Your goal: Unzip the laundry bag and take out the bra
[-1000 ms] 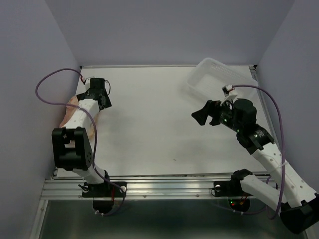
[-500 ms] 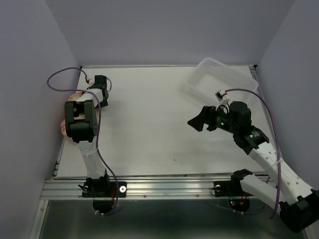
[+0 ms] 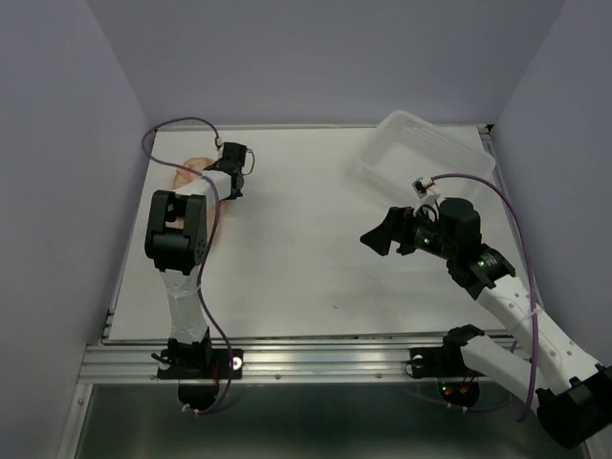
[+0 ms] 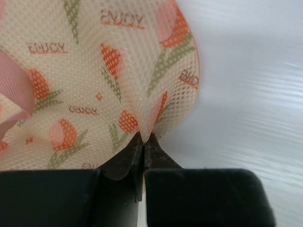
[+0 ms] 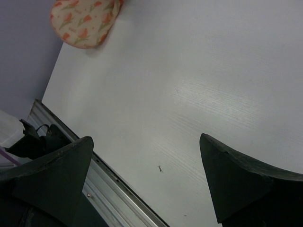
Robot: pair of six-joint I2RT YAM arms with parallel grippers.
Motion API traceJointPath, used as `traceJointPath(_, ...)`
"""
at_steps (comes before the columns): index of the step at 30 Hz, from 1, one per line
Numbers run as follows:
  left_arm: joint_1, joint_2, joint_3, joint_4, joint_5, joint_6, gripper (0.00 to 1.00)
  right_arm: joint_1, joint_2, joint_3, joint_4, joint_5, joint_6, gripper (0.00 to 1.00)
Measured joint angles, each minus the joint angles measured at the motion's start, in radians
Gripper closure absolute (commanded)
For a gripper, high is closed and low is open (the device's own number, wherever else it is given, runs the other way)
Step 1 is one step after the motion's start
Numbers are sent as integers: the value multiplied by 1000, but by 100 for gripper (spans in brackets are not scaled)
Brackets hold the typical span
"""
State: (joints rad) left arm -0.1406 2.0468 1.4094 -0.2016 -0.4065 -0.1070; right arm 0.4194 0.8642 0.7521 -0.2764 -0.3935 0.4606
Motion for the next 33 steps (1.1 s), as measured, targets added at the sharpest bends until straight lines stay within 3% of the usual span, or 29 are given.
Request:
traceJointPath(6, -283, -23, -24, 37, 53, -8, 85, 0, -6, 0, 0, 2, -1, 0)
traceJointPath(9, -431, -101, -106, 43, 79, -35, 61, 0, -19, -1, 0, 3, -4, 0)
traceJointPath(10, -456, -121, -128, 40, 86, -46, 41, 0, -25, -2, 0, 4, -5, 0)
traceJointPath(14, -531, -248, -227, 9, 102, -100, 16, 0, -34, -2, 0, 13, -16, 0)
traceJointPath(17, -524, -333, -254, -11, 107, -145, 4, 0, -25, -2, 0, 21, -23, 0)
traceJointPath(26, -467, -586, -294, 32, 66, -297, 5, 0, 115, 0, 1, 22, -33, 0)
traceJointPath(30, -410, -583, -356, 89, 93, -361, 5, 0, 160, 3, 13, 19, -33, 0)
traceJointPath(33, -394, -490, -338, 115, 139, -390, 5, 0, 180, 4, 30, 18, -29, 0)
